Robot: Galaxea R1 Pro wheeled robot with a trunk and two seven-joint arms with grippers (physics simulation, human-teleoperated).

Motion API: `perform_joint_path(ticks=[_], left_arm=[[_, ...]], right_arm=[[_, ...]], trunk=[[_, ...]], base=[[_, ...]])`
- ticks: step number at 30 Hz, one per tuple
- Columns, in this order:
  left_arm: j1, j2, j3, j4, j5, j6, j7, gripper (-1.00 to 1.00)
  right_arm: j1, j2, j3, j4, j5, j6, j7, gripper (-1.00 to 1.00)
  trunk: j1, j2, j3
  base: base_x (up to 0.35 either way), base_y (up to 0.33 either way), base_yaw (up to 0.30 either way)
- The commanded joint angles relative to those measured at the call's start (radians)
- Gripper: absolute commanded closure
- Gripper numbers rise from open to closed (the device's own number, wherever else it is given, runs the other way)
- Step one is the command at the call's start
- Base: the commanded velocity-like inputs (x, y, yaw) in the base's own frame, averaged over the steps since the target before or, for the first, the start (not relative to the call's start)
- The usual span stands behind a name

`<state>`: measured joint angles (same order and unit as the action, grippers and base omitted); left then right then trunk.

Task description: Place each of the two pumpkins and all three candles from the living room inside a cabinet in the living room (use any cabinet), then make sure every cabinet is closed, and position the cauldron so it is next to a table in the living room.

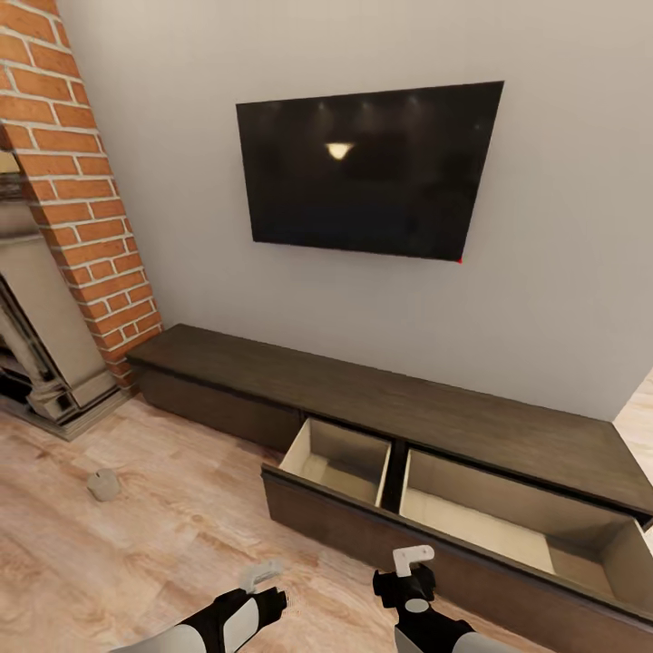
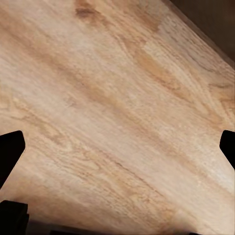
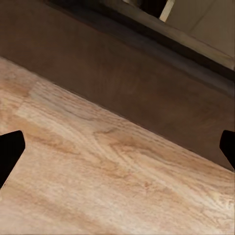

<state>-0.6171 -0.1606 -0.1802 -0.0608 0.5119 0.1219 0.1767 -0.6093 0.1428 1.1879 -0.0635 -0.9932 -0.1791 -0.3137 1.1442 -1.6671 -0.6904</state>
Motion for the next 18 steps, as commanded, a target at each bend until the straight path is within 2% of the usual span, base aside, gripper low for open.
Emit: perform_joint_path(ticks=[1, 10, 12, 13, 18], left_arm=[[0.0, 0.0, -0.008, -0.002, 0.008, 0.005, 0.006, -1.0], [0.0, 0.001, -0.008, 0.0, 0.01, 0.005, 0.009, -1.0], [0.0, 0.0, -0.008, 0.004, 0.01, 0.005, 0.01, -1.0], [0.0, 0.0, -0.008, 0.011, 0.011, 0.004, 0.01, -1.0], [0.0, 0.0, -0.008, 0.013, 0.011, 0.004, 0.01, -1.0]], right_arm=[[0.0, 0.0, 0.009, -0.001, -0.01, -0.003, -0.004, -1.0], [0.005, 0.001, 0.009, -0.001, -0.01, -0.002, -0.004, -1.0], [0.007, 0.012, 0.008, 0.0, -0.011, -0.002, -0.004, -1.0], [0.017, 0.032, 0.006, 0.002, -0.012, -0.002, -0.005, -1.0], [0.03, 0.032, 0.006, 0.002, -0.012, -0.003, -0.006, -1.0]], trunk=[[-0.004, 0.007, 0.002], [-0.039, 0.07, 0.031], [-0.046, 0.084, 0.037], [-0.05, 0.091, 0.04], [-0.069, 0.126, 0.056]], base=[[0.0, 0.0, 0.299], [0.0, 0.0, 0.299], [0.0, 0.0, 0.299], [0.0, 0.0, 0.299], [0.0, 0.0, 0.299]])
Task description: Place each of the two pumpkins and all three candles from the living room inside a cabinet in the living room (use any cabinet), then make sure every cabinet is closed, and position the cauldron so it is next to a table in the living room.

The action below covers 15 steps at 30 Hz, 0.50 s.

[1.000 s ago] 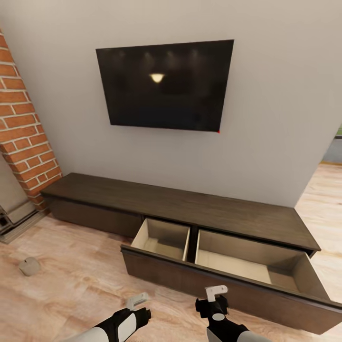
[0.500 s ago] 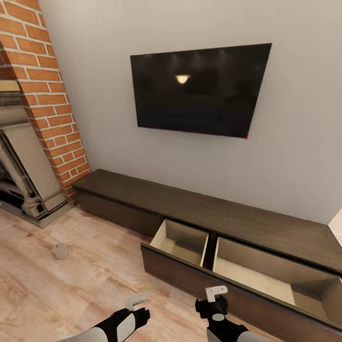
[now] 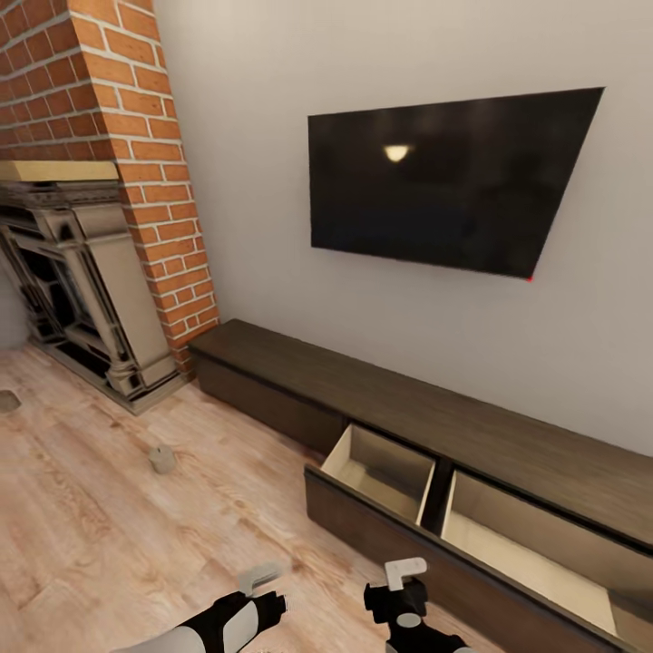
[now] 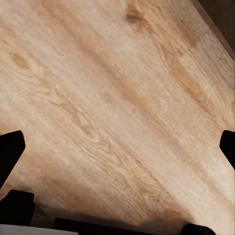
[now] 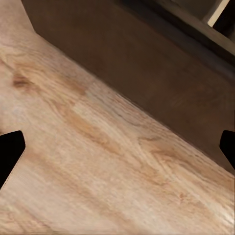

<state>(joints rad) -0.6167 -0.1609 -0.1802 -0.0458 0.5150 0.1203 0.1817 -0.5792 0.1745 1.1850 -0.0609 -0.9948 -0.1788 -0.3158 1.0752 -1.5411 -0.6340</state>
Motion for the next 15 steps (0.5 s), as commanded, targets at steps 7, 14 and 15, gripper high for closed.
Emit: perform_joint_path(ticks=[7, 14, 15], left_arm=[[-0.001, 0.001, -0.008, -0.002, 0.008, 0.005, 0.005, -1.0], [-0.001, 0.001, -0.008, -0.002, 0.008, 0.005, 0.005, -1.0], [-0.001, 0.001, -0.008, -0.002, 0.008, 0.005, 0.005, -1.0]], right_arm=[[0.002, 0.0, 0.008, 0.0, -0.01, -0.004, -0.004, -1.0], [0.002, 0.0, 0.007, 0.0, -0.011, -0.004, -0.003, -1.0], [0.002, 0.0, 0.007, 0.0, -0.011, -0.004, -0.003, -1.0]], trunk=[[-0.027, 0.049, 0.021], [-0.054, 0.098, 0.043], [-0.058, 0.105, 0.046]], base=[[0.0, 0.0, 0.299], [0.0, 0.0, 0.299], [0.0, 0.0, 0.299]])
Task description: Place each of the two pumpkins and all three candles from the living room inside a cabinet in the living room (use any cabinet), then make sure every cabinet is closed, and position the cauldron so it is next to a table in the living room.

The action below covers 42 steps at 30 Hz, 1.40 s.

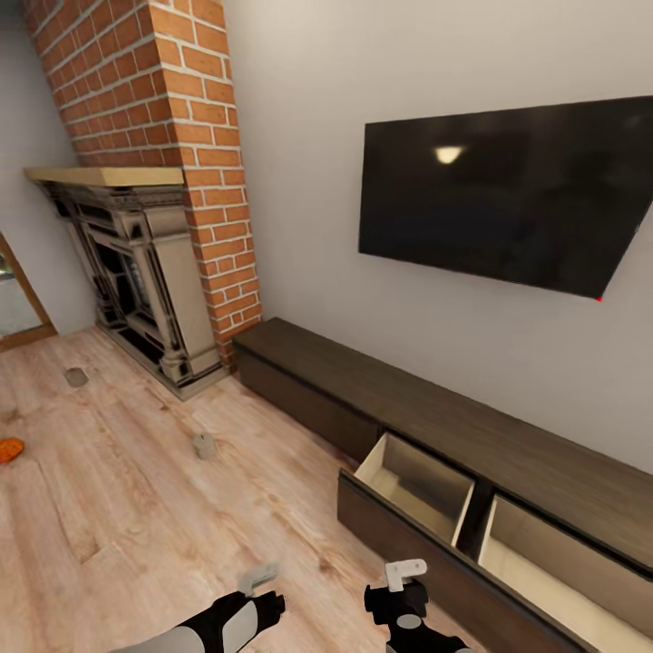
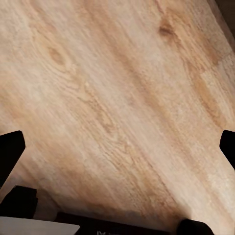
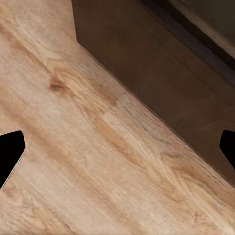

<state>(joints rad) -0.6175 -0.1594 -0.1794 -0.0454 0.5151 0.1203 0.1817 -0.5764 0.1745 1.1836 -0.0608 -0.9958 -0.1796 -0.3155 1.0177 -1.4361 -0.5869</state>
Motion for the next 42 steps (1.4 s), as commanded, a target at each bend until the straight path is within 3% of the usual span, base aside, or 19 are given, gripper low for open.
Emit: perform_joint_path(ticks=[1, 27, 34, 42], left_arm=[[0.0, 0.0, -0.009, -0.002, 0.008, 0.006, 0.005, -1.0], [0.0, 0.0, -0.009, -0.002, 0.008, 0.005, 0.004, -1.0], [0.0, 0.0, -0.009, -0.002, 0.008, 0.004, 0.004, -1.0], [0.0, 0.0, -0.009, -0.002, 0.008, 0.004, 0.004, -1.0]], right_arm=[[0.0, 0.0, 0.008, -0.001, -0.01, -0.003, -0.004, -1.0], [0.001, 0.0, 0.008, -0.001, -0.011, -0.003, -0.005, -1.0], [0.001, 0.0, 0.008, -0.009, -0.076, -0.018, -0.004, -1.0], [0.002, 0.0, 0.008, -0.032, -0.08, -0.061, -0.004, -1.0]], trunk=[[-0.004, 0.007, 0.002], [-0.104, 0.189, 0.084], [-0.131, 0.238, 0.106], [-0.161, 0.294, 0.13]], base=[[0.0, 0.0, 0.299], [0.0, 0.0, 0.299], [0.0, 0.0, 0.299], [0.0, 0.0, 0.299]])
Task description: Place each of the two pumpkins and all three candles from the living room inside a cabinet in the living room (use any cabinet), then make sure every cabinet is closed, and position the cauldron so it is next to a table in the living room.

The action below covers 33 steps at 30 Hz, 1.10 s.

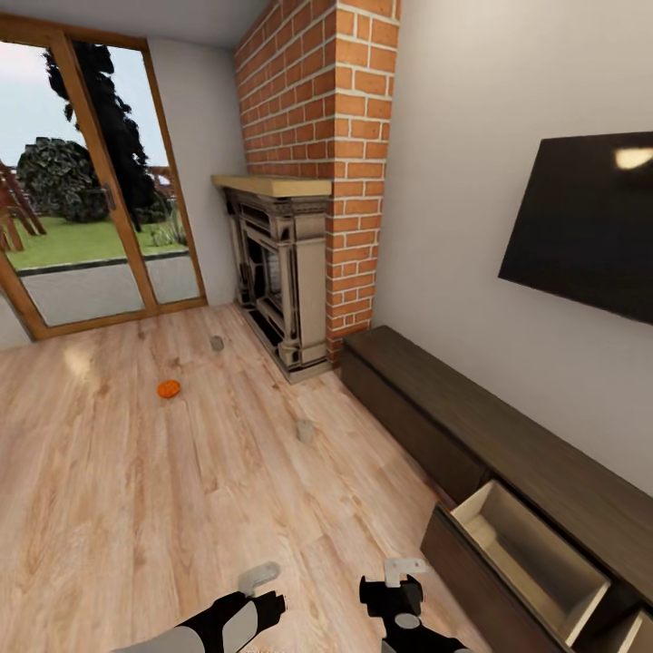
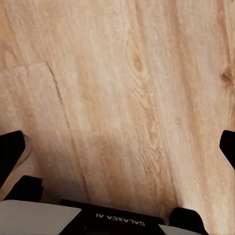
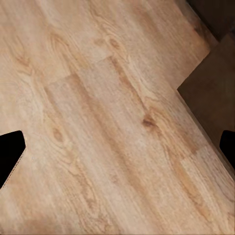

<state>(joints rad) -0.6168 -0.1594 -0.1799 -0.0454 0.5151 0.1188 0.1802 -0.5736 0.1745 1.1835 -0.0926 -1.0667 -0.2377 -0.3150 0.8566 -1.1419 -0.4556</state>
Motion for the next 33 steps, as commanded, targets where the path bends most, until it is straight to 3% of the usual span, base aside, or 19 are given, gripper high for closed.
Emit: perform_joint_path(ticks=[1, 19, 33], left_arm=[[0.0, 0.0, -0.009, -0.002, 0.008, 0.005, 0.005, -1.0], [-0.001, 0.0, -0.008, -0.002, 0.008, 0.005, 0.005, -1.0], [-0.001, 0.013, -0.008, -0.001, 0.011, 0.005, 0.006, -1.0]], right_arm=[[0.0, 0.0, 0.008, -0.001, -0.009, -0.004, -0.004, -1.0], [0.001, 0.0, 0.01, -0.002, -0.006, -0.002, -0.002, -1.0], [0.007, 0.0, 0.01, -0.001, -0.006, -0.002, -0.003, -1.0]], trunk=[[-0.004, 0.007, 0.002], [-0.073, 0.133, 0.058], [-0.127, 0.231, 0.095]], base=[[0.0, 0.0, 0.299], [0.0, 0.0, 0.297], [0.0, 0.0, 0.153]])
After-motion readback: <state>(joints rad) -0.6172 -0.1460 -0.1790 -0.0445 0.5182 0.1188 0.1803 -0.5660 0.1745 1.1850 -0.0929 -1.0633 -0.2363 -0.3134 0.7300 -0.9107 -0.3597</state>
